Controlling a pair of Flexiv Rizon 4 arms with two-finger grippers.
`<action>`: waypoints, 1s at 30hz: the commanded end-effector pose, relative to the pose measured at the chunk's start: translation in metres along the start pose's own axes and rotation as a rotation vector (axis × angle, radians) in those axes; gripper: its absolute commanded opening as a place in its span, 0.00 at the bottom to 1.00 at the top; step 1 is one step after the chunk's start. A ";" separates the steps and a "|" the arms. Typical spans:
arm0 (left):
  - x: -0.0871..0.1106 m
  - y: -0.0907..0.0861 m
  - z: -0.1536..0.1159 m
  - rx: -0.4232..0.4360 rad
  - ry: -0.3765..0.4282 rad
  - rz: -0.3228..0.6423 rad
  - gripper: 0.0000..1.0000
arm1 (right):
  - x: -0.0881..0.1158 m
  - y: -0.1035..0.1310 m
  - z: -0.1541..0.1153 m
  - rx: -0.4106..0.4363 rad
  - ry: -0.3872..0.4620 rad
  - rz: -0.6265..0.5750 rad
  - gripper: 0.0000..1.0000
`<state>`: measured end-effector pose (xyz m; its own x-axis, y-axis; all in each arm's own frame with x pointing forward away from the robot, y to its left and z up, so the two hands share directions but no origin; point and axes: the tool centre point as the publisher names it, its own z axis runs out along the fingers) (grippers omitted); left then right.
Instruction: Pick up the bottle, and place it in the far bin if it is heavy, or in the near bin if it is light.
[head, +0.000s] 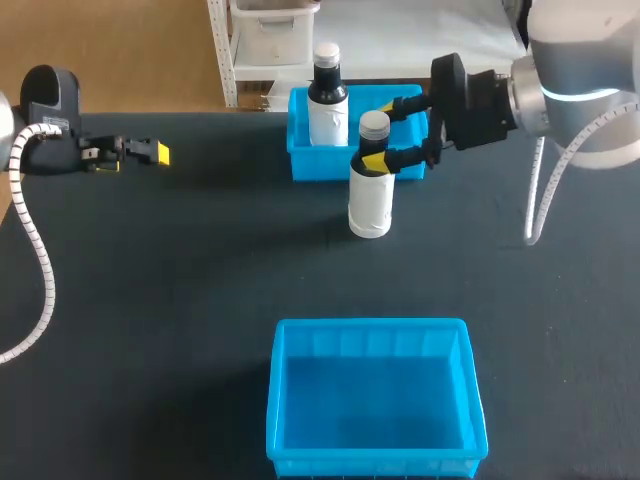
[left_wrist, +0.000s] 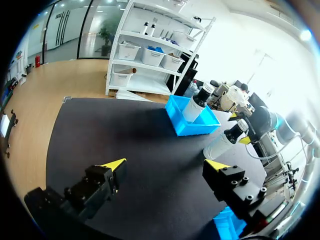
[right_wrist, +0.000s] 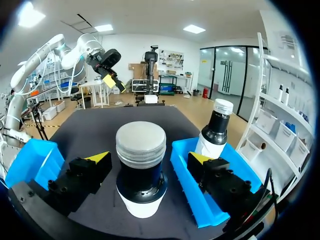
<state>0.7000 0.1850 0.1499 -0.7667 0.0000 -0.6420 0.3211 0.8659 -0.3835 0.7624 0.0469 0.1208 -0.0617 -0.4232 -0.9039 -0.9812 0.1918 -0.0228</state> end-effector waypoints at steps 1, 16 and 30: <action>0.000 0.000 0.000 0.000 0.000 0.000 1.00 | 0.000 -0.004 0.007 -0.012 0.000 0.001 1.00; 0.000 0.000 0.000 0.000 0.000 0.000 1.00 | -0.001 0.002 0.010 -0.027 -0.004 0.004 0.83; 0.000 0.000 0.000 0.000 0.000 0.000 1.00 | 0.000 0.005 0.010 -0.037 -0.002 0.003 0.58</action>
<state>0.7000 0.1850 0.1499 -0.7667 0.0000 -0.6420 0.3211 0.8659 -0.3835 0.7598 0.0583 0.1158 -0.0633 -0.4198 -0.9054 -0.9871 0.1603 -0.0053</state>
